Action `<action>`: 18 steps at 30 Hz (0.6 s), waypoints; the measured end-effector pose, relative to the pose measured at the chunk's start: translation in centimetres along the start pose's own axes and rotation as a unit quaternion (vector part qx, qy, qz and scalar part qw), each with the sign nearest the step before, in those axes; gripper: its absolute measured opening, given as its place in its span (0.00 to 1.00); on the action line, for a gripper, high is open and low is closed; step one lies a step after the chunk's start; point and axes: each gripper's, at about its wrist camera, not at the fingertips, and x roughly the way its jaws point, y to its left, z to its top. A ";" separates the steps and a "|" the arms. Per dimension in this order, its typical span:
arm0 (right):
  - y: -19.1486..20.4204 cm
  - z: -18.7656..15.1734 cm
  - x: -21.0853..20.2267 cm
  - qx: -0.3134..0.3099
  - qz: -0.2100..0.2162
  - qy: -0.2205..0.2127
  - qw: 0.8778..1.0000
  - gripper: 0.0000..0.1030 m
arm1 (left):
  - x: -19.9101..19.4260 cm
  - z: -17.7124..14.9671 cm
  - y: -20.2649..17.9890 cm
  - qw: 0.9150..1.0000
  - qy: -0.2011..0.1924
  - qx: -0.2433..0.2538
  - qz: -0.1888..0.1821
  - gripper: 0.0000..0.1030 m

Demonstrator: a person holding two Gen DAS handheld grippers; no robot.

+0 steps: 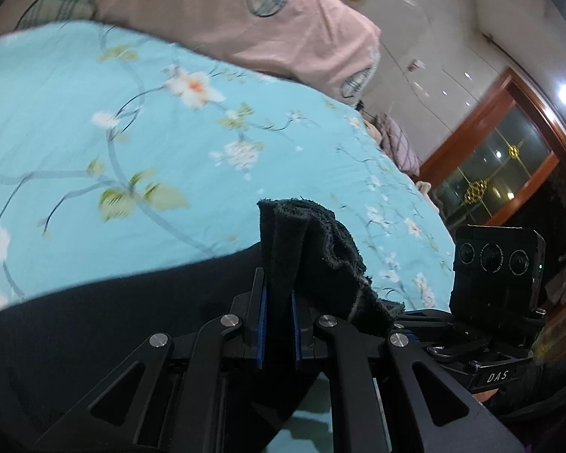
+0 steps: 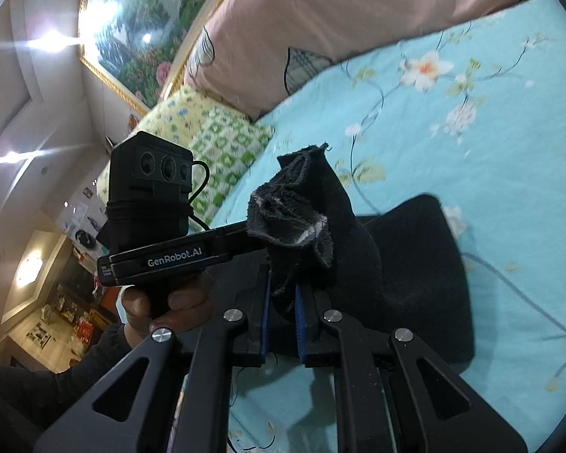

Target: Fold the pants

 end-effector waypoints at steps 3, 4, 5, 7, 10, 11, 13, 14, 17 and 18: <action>-0.1 -0.4 1.6 -0.006 -0.002 0.023 1.000 0.12 | -0.3 -1.2 1.1 1.000 0.002 -0.018 0.012 0.09; -0.1 -0.5 2.0 -0.007 -0.002 0.028 1.000 0.12 | -0.4 -1.7 1.5 1.000 0.001 -0.023 0.019 0.09; -0.2 -0.8 2.6 -0.009 -0.005 0.037 0.999 0.12 | -0.5 -2.0 1.8 0.999 0.001 -0.026 0.025 0.10; -0.2 -1.1 3.5 -0.010 -0.009 0.051 0.999 0.14 | -0.8 -2.5 2.2 0.999 0.000 -0.034 0.039 0.11; -0.3 -1.4 4.4 -0.013 -0.016 0.062 0.998 0.15 | -1.4 -3.3 2.9 0.997 -0.004 -0.046 0.066 0.11; -0.3 -1.5 4.8 -0.017 -0.022 0.068 0.997 0.15 | -1.6 -3.4 3.1 0.996 -0.004 -0.051 0.074 0.11; -0.3 -1.7 5.4 -0.021 -0.029 0.076 0.996 0.18 | -2.0 -3.9 3.5 0.995 -0.005 -0.058 0.082 0.11; -0.2 -1.8 5.6 -0.021 -0.030 0.080 0.996 0.21 | -2.2 -4.1 3.8 0.995 -0.005 -0.060 0.086 0.11; 0.1 -1.9 5.9 -0.025 -0.033 0.082 0.996 0.31 | -3.0 -4.9 4.3 0.993 -0.009 -0.073 0.095 0.11; 0.3 -2.0 5.9 -0.026 -0.031 0.082 0.996 0.34 | -3.5 -5.2 4.5 0.992 -0.013 -0.078 0.098 0.11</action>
